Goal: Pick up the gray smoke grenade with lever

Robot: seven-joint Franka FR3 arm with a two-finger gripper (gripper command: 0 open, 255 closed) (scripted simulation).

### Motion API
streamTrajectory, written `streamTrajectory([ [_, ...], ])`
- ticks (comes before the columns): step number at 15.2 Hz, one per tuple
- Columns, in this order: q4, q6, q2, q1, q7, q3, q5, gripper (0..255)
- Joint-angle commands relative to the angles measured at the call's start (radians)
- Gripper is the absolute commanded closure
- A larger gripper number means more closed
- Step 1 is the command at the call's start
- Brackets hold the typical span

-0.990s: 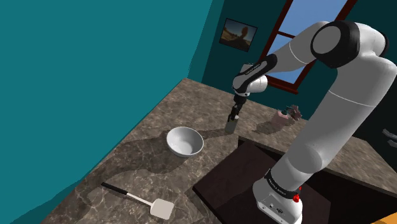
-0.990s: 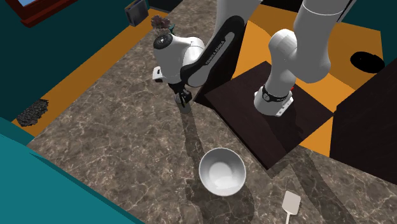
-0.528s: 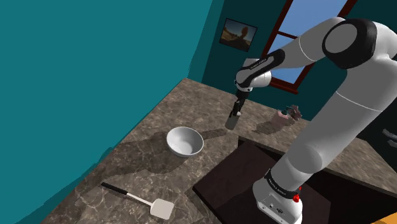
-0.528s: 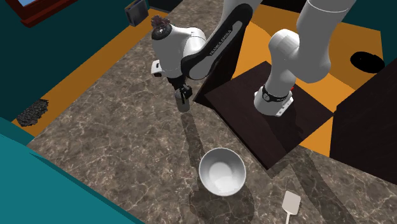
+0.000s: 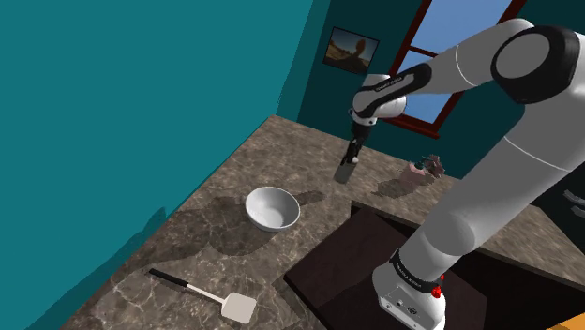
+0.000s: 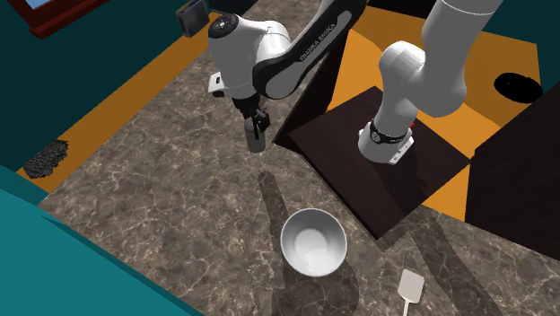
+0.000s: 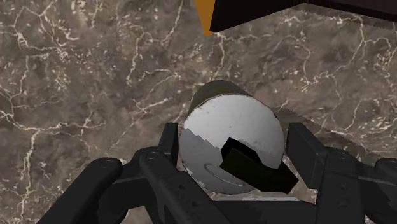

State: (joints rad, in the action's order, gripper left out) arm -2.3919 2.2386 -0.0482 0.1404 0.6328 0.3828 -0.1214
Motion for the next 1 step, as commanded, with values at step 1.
streamTrajectory([
  [1, 0.002, -0.009, -0.008, 0.001, -0.001, 0.0, -0.003, 255],
])
